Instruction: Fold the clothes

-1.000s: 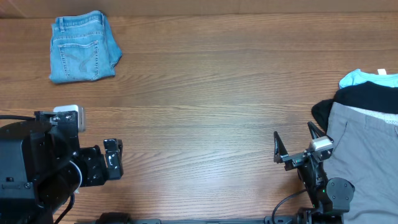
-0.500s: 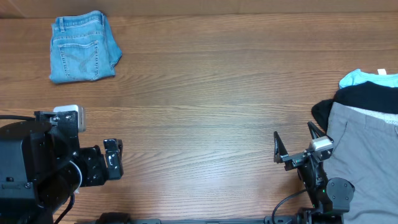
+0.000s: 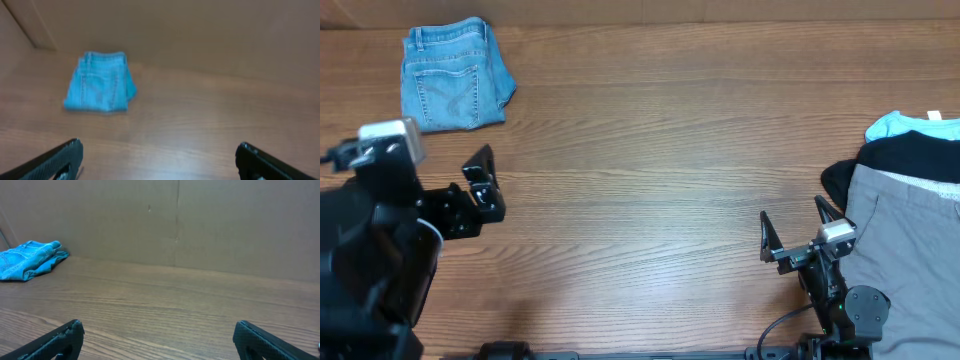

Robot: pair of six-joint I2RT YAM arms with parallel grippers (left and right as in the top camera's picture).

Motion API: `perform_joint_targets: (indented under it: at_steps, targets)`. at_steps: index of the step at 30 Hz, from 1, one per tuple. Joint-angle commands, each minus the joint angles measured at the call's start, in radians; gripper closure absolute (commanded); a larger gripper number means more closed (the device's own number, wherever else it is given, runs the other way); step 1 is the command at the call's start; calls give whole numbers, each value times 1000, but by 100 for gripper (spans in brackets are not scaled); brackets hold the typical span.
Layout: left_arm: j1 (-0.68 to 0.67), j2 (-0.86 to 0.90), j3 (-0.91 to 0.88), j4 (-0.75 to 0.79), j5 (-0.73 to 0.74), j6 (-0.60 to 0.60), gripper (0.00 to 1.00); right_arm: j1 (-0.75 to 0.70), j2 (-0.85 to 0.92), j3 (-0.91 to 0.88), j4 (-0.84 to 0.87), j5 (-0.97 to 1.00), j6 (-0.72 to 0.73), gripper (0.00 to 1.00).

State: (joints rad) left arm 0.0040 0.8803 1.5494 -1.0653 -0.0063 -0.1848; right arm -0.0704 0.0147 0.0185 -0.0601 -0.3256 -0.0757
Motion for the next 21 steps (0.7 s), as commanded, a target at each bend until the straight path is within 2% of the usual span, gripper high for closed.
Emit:
perform_joint_targets:
  at_steps: [1,9,14,21]
  targets:
    - [35,-131,-147,113,0,-2,0,-4,-12,-11,6,-6,0,0]
    - [37,-448,-574,386,4,80,0,-4,-12,-11,6,-6,0,0]
    - [36,-665,-835,445,44,111,0,-4,-12,-11,6,-6,0,0]
    - [36,-877,-1078,454,84,111,0,-4,-12,-11,6,-6,0,0]
